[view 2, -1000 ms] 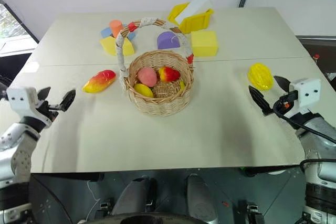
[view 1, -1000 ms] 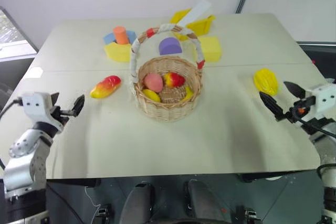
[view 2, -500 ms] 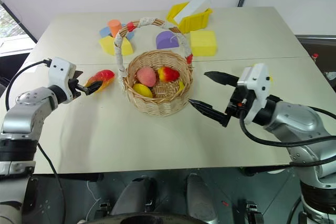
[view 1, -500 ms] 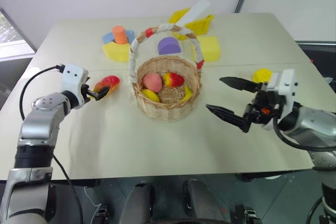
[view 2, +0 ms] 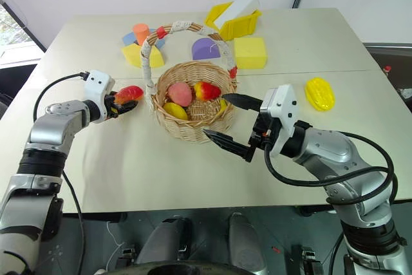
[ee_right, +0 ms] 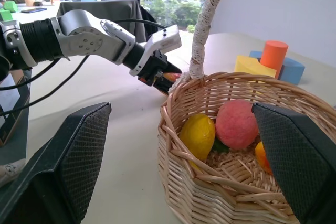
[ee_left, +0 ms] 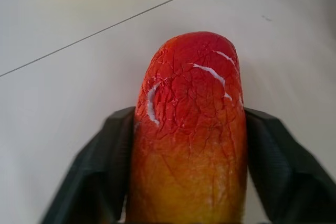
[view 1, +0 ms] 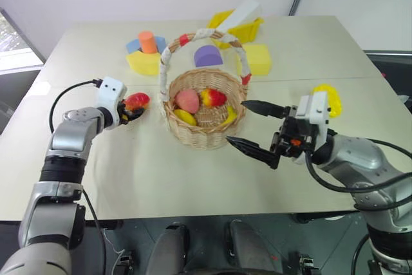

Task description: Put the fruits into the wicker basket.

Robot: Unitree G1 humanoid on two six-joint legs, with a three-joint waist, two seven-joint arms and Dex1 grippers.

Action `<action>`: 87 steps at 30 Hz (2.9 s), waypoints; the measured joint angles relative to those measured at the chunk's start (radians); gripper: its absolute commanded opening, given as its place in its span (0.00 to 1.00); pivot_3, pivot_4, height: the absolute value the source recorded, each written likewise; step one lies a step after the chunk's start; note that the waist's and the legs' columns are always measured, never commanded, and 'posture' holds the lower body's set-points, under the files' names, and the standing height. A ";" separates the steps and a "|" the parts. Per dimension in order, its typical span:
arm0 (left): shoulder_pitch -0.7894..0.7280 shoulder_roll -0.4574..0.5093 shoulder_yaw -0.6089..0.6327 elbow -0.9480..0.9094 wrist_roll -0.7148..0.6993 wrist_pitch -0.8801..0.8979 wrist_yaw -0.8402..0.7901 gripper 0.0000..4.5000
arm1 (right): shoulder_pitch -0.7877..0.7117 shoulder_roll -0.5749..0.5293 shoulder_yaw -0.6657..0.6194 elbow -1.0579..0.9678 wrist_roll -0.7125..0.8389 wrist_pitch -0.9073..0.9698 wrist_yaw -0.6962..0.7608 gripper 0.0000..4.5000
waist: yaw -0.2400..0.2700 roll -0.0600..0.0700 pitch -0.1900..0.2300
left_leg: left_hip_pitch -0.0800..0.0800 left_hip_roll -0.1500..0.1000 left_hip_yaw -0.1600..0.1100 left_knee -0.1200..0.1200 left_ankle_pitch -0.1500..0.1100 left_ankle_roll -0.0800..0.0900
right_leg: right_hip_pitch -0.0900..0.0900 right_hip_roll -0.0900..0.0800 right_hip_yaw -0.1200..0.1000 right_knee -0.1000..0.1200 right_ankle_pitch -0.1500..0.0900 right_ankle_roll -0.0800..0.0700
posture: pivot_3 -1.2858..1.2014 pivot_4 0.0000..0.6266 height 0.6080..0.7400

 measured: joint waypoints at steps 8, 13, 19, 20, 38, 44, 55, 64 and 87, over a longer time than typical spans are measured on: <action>0.104 0.070 0.076 -0.112 -0.014 0.009 -0.017 0.41 | 0.010 0.002 -0.004 0.001 -0.023 -0.021 0.013 1.00 | -0.006 0.000 0.000 | 0.000 0.001 0.000 0.000 0.000 0.000 | -0.001 0.000 0.001 0.001 0.000 0.000 | 0.52 0.24 1.00; 0.390 0.188 0.294 -0.504 -0.257 0.103 -0.231 0.41 | 0.023 -0.048 -0.065 0.044 -0.037 -0.037 0.047 1.00 | -0.002 0.000 0.000 | -0.001 0.001 0.001 -0.001 0.000 0.000 | 0.000 -0.003 0.001 -0.002 0.000 0.000 | 0.52 0.24 1.00; 0.444 0.216 0.396 -0.861 -0.605 0.295 -0.319 0.41 | -0.039 -0.063 -0.078 0.143 -0.067 -0.059 0.090 1.00 | 0.015 0.000 0.000 | 0.000 0.001 0.001 0.000 0.001 -0.002 | 0.003 -0.007 -0.002 -0.003 -0.001 -0.002 | 0.52 0.24 1.00; 0.378 0.202 0.358 -0.908 -0.629 0.311 -0.283 0.41 | -0.051 -0.064 -0.079 0.162 -0.076 -0.066 0.097 1.00 | 0.019 -0.001 0.000 | 0.001 0.000 0.001 0.000 0.001 -0.002 | 0.004 -0.007 -0.003 -0.003 0.000 -0.001 | 0.52 0.24 1.00; -0.086 -0.123 -0.175 -0.638 -0.320 0.273 -0.042 0.99 | 0.057 -0.063 -0.138 0.164 -0.157 -0.062 -0.008 1.00 | 0.000 -0.001 0.000 | 0.000 0.001 0.002 0.001 0.000 0.000 | 0.001 0.001 -0.001 0.000 0.000 0.000 | 0.52 0.24 1.00; -0.077 -0.129 -0.132 -0.656 -0.338 0.226 -0.096 0.99 | 0.003 -0.062 -0.176 0.427 -0.344 -0.068 -0.192 1.00 | -0.002 -0.001 0.000 | 0.001 0.001 0.003 0.001 0.001 -0.001 | 0.001 0.001 0.000 0.000 0.000 0.000 | 0.52 0.24 1.00; 0.062 -0.139 -0.159 -0.789 -0.358 0.191 -0.136 0.99 | -0.261 -0.106 -0.040 1.105 -0.673 -0.380 -0.264 1.00 | -0.005 -0.001 0.000 | 0.001 0.001 0.008 0.001 0.001 -0.001 | 0.001 0.002 0.002 0.001 0.000 0.000 | 0.52 0.24 1.00; 0.079 -0.158 -0.173 -0.817 -0.359 0.192 -0.113 1.00 | -0.378 -0.065 -0.037 1.361 -0.711 -0.459 -0.258 0.81 | -0.004 -0.001 0.000 | 0.001 0.001 0.008 0.001 0.001 -0.001 | 0.001 0.002 0.002 0.001 0.000 0.000 | 0.52 0.24 1.00; 0.367 0.070 0.223 -0.803 -0.552 0.125 -0.333 1.00 | -0.089 -0.184 -0.104 0.129 -0.133 -0.044 0.088 0.45 | -0.005 0.000 0.000 | 0.005 0.004 0.004 0.002 0.001 -0.001 | 0.005 0.002 0.001 0.001 0.000 0.000 | 0.52 0.24 1.00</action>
